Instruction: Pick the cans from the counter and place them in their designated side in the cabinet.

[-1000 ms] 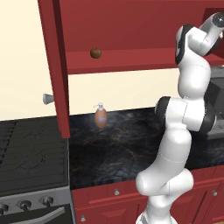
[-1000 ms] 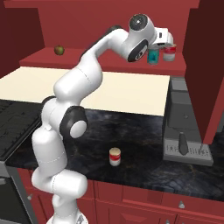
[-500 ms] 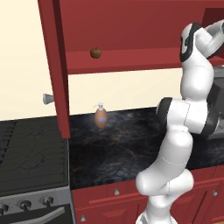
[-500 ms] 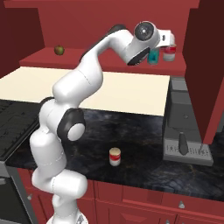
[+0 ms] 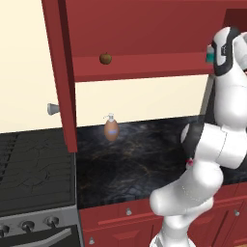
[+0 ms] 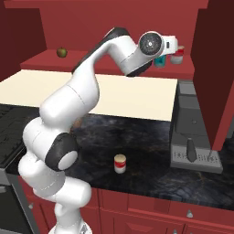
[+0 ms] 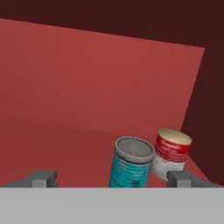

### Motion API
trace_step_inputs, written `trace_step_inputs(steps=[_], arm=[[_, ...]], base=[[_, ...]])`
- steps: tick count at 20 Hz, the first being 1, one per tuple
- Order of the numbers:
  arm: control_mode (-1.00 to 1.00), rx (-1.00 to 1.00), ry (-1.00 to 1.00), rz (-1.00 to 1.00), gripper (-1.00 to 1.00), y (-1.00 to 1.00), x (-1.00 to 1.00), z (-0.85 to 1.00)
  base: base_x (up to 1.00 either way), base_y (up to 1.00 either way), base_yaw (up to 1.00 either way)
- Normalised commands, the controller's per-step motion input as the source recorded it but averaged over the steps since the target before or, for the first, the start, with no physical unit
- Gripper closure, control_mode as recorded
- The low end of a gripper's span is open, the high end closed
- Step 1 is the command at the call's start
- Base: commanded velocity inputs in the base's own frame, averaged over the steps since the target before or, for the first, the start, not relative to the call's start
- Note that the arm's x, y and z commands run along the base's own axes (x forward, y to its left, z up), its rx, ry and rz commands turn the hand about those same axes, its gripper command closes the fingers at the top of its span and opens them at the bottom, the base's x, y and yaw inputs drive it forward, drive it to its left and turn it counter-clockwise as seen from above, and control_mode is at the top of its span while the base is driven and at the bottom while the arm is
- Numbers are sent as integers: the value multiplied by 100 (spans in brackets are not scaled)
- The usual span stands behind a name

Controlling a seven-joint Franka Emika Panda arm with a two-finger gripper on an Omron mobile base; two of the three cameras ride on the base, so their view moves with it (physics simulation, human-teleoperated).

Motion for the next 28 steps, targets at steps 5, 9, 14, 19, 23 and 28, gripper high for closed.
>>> trace_step_inputs(steps=[5,9,14,19,23,28], arm=[[-100,-8,-8,3,-100,70,-75,-11],[-100,-8,-7,0,-100,59,-84,-30],[-100,-4,-6,0,-100,50,-88,-36],[-100,9,3,0,-100,29,-60,-19],[-100,2,24,-1,-100,24,-51,-12],[-100,-5,39,0,-100,20,-47,-18]], base=[[0,0,0],[0,0,0],[0,0,0],[0,0,0],[0,0,0],[0,0,0]])
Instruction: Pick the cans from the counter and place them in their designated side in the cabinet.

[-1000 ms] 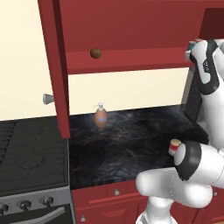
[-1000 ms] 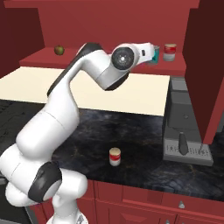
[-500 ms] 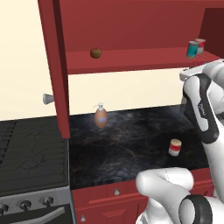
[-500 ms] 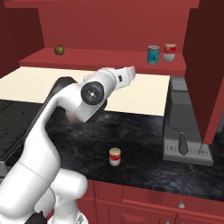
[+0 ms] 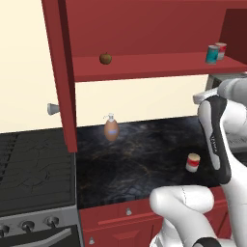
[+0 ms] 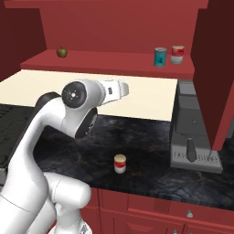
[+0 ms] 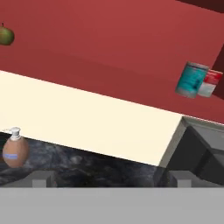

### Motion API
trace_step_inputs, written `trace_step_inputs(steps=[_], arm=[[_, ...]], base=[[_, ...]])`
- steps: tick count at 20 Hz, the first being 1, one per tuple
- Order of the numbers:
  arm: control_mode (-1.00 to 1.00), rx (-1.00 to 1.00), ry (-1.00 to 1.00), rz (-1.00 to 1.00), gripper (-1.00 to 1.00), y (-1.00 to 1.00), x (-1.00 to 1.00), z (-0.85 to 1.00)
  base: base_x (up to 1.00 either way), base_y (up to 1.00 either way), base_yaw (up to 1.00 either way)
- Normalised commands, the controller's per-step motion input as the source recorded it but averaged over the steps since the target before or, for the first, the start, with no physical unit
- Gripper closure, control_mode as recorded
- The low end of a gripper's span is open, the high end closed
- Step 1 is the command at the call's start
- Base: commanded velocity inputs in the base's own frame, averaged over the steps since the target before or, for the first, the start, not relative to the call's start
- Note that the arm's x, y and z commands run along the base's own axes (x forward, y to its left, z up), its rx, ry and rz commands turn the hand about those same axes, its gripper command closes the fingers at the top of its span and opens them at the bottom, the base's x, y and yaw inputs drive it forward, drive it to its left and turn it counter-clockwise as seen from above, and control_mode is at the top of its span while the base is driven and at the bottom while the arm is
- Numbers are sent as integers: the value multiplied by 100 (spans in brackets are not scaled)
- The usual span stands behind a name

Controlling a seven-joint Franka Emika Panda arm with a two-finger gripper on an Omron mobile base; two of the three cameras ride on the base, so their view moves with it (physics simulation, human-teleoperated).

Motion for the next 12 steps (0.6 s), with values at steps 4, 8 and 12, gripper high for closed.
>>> trace_step_inputs(steps=[4,8,12], arm=[[-100,-7,38,0,-100,12,-52,-30],[-100,-10,39,0,-100,4,-33,-43],[-100,-7,11,0,-100,13,-18,-36]], base=[[0,0,0],[0,0,0],[0,0,0]])
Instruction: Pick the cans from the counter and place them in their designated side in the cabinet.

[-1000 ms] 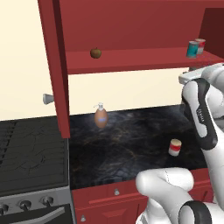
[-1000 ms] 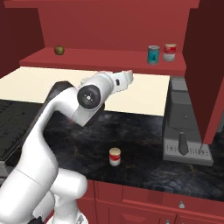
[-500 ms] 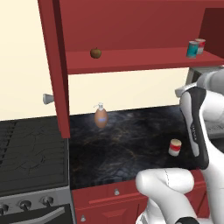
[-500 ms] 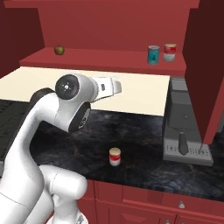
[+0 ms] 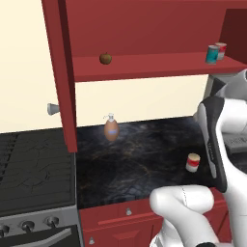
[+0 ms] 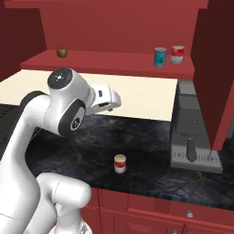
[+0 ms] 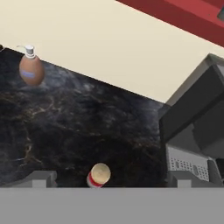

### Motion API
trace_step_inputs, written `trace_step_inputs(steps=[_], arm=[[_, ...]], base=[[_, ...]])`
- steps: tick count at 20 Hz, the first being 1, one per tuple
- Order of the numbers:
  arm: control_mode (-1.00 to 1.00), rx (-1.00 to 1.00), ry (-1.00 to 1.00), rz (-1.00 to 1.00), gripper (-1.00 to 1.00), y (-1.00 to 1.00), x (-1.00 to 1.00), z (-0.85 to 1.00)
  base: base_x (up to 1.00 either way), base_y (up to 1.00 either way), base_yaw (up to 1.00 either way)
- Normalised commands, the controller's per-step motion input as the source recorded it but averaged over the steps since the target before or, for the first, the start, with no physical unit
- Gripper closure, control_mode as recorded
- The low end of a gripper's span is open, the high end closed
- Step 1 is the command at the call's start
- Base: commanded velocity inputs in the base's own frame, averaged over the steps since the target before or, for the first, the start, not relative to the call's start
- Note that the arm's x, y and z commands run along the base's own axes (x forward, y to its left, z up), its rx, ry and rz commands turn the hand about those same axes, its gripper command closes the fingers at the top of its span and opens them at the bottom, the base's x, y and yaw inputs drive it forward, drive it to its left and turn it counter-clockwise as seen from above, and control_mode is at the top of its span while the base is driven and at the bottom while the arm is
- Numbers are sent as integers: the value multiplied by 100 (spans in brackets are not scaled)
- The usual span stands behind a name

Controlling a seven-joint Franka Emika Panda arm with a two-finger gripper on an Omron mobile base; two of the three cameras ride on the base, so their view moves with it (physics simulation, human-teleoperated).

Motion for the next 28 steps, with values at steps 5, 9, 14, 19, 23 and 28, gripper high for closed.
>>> trace_step_inputs(steps=[5,9,14,19,23,28], arm=[[-100,1,1,-4,-100,8,-26,-33],[-100,5,7,-13,-100,-3,-26,-41],[-100,17,13,-16,-100,-3,-16,-34],[-100,23,8,-5,-100,-11,-21,-34],[-100,11,9,-3,-100,-3,-15,-35],[-100,1,8,-4,-100,0,-3,-28]], base=[[0,0,0],[0,0,0],[0,0,0],[0,0,0],[0,0,0],[0,0,0]])
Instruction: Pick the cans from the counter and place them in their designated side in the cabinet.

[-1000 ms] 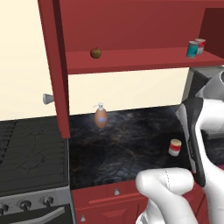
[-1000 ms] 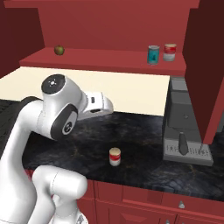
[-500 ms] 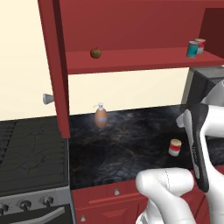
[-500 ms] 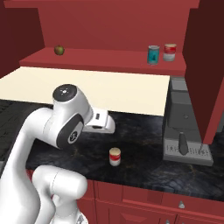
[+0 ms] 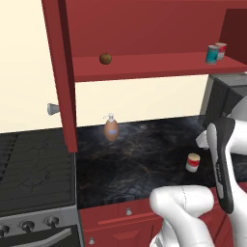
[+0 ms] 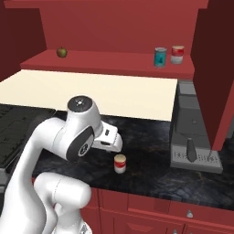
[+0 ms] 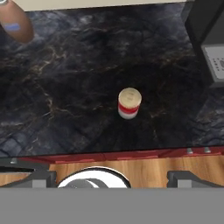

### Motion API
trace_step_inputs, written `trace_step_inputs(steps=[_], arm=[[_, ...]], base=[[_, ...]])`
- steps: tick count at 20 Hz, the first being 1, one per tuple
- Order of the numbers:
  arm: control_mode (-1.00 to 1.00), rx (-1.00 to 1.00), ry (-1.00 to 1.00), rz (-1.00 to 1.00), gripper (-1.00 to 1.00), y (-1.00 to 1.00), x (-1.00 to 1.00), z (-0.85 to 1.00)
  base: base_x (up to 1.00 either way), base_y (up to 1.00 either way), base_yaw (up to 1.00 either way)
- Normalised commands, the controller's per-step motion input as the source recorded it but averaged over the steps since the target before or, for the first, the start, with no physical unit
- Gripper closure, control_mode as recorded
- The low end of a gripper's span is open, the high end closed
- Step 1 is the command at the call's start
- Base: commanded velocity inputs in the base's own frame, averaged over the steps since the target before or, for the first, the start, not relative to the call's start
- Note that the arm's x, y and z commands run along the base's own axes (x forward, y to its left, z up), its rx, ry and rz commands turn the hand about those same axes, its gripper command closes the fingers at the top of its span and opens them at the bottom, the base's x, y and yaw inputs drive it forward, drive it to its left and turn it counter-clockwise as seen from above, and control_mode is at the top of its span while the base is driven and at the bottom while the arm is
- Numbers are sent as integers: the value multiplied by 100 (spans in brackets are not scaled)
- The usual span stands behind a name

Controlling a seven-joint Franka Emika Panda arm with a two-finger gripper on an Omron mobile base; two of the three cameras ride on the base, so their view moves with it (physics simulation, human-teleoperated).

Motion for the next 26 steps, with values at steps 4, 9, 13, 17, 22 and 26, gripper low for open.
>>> trace_step_inputs(steps=[4,9,13,17,22,26], arm=[[-100,-1,-3,-1,-100,0,0,-15],[-100,0,0,-1,-100,0,7,-4],[-100,-1,0,-1,-100,0,24,0],[-100,-4,0,-1,-100,0,28,0],[-100,-4,1,0,-100,0,25,-15],[-100,-3,4,0,-100,0,22,-26]], base=[[0,0,0],[0,0,0],[0,0,0],[0,0,0],[0,0,0],[0,0,0]])
